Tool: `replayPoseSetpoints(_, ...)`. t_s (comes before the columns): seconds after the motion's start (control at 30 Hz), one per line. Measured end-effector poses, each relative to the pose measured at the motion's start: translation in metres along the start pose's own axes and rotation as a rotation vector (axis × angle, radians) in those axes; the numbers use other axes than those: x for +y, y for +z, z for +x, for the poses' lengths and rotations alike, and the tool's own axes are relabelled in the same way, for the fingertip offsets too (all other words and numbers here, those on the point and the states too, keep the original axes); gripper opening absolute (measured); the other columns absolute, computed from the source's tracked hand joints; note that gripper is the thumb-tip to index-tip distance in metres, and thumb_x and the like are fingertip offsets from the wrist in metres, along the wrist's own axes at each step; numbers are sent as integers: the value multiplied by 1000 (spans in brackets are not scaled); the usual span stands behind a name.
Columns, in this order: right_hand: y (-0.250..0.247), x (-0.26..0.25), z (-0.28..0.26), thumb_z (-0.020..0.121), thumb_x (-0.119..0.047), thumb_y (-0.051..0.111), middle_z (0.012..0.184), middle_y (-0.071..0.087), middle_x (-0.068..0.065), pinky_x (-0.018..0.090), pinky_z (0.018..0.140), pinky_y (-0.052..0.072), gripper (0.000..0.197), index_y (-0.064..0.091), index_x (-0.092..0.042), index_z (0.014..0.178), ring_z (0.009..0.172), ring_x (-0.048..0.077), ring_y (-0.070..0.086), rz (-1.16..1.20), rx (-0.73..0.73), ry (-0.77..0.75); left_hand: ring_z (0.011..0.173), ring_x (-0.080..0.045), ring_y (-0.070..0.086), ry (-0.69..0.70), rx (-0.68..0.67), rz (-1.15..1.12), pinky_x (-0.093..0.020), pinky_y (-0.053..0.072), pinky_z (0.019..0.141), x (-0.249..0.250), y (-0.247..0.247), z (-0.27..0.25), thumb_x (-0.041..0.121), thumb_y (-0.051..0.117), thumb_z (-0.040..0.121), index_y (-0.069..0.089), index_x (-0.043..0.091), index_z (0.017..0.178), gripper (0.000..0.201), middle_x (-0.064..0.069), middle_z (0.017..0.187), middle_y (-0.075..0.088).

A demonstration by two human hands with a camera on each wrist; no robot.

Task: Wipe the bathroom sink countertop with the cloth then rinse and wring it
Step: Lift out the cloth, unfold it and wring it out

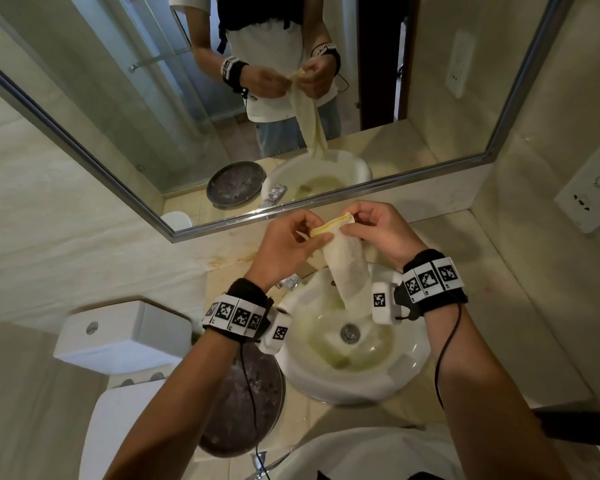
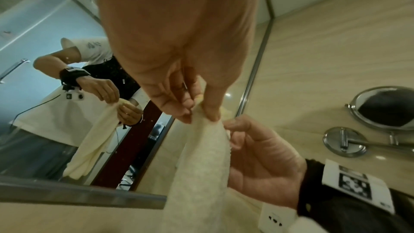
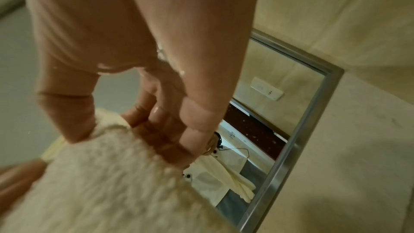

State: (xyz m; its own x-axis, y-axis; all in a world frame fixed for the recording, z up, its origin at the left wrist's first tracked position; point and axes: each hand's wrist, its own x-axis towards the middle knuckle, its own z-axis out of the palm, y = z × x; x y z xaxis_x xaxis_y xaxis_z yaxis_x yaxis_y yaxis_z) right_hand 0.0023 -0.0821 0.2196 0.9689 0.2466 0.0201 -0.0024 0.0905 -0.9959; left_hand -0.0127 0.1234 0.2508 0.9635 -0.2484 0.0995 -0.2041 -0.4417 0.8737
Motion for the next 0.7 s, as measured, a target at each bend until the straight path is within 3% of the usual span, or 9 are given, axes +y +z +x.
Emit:
replayPoseSetpoints(0.1, -3, -3, 0, 86, 1, 72, 90, 72, 0, 39, 87, 51, 19, 68, -15, 96, 88, 18, 65, -51, -59, 11, 76, -32, 65, -22, 70, -6, -27, 56, 58, 9, -1, 2, 15, 81, 82, 69, 10, 87, 13, -12, 88, 71)
replayPoseSetpoints(0.27, -2, -7, 2, 82, -4, 77, 82, 58, -2, 31, 71, 42, 24, 59, -16, 93, 76, 15, 54, -90, -193, 22, 69, -22, 64, 54, 91, 63, -19, 50, 54, 25, 4, 3, 14, 82, 80, 72, 17, 84, 12, -4, 82, 72)
replayPoseSetpoints(0.4, 11, -10, -1, 88, -2, 70, 102, 69, 7, 26, 82, 49, 26, 66, -9, 112, 92, 12, 64, -109, -160, -31, 72, -10, 62, 108, 130, 134, -15, 46, 63, 28, 6, 2, 16, 82, 81, 73, 18, 85, 10, 7, 83, 71)
replayPoseSetpoints(0.47, 16, -10, -2, 90, 2, 67, 100, 72, 6, 23, 81, 49, 23, 71, -6, 111, 90, 9, 64, -117, -139, -73, 79, -8, 63, 90, 170, 128, -16, 46, 66, 25, 4, -2, 19, 79, 84, 71, 18, 92, 12, 8, 88, 70)
replayPoseSetpoints(0.6, 25, -9, -6, 89, -3, 71, 97, 75, -6, 17, 79, 50, 23, 74, -18, 107, 87, 3, 68, -134, -57, -57, 107, -7, 59, -6, 102, 167, -17, 48, 80, -1, 1, -20, 33, 84, 78, 52, 21, 120, 54, 8, 115, 61)
replayPoseSetpoints(0.7, 27, -10, -10, 87, -8, 75, 101, 76, -2, 20, 79, 53, 25, 75, -13, 111, 90, 5, 69, -103, -34, -14, 116, -3, 55, -147, -55, 196, -17, 46, 91, -29, 13, -36, 47, 87, 69, 46, 23, 133, 79, 11, 127, 57)
